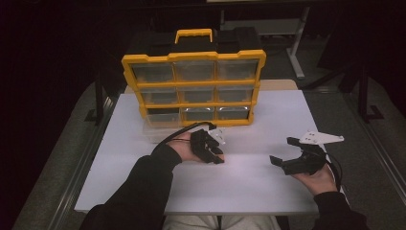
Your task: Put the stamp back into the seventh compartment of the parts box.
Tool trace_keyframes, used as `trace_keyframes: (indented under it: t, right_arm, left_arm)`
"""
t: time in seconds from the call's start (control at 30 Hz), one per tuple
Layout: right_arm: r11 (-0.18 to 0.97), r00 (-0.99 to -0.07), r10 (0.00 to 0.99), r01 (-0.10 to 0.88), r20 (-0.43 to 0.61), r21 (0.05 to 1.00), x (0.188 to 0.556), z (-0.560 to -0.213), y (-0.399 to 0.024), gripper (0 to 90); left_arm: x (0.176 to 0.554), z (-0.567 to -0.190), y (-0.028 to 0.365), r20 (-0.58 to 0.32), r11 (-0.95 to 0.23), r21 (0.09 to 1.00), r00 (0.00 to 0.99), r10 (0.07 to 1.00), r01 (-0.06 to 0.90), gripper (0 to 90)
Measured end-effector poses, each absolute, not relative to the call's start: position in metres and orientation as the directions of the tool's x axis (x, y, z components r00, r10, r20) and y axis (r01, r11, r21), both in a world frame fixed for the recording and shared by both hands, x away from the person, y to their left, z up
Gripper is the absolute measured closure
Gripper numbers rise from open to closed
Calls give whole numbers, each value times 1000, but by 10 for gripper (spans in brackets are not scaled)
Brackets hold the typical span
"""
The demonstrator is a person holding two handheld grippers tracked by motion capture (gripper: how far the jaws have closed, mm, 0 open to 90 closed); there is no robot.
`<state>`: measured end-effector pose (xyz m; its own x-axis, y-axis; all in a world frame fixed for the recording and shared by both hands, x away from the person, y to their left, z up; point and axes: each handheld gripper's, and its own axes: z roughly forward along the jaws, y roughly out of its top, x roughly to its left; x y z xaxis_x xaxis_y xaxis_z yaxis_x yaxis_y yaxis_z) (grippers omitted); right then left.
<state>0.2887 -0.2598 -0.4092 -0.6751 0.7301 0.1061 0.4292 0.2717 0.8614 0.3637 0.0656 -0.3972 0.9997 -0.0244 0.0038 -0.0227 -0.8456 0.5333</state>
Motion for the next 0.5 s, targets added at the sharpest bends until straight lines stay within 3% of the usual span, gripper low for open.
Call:
trace_keyframes:
  t: [0.5]
  right_arm:
    - [270, -675, 730, 430, 107, 862, 288, -409, -260, 0]
  left_arm:
    - [365, -385, 78, 29, -835, 550, 1000, 0, -16, 665]
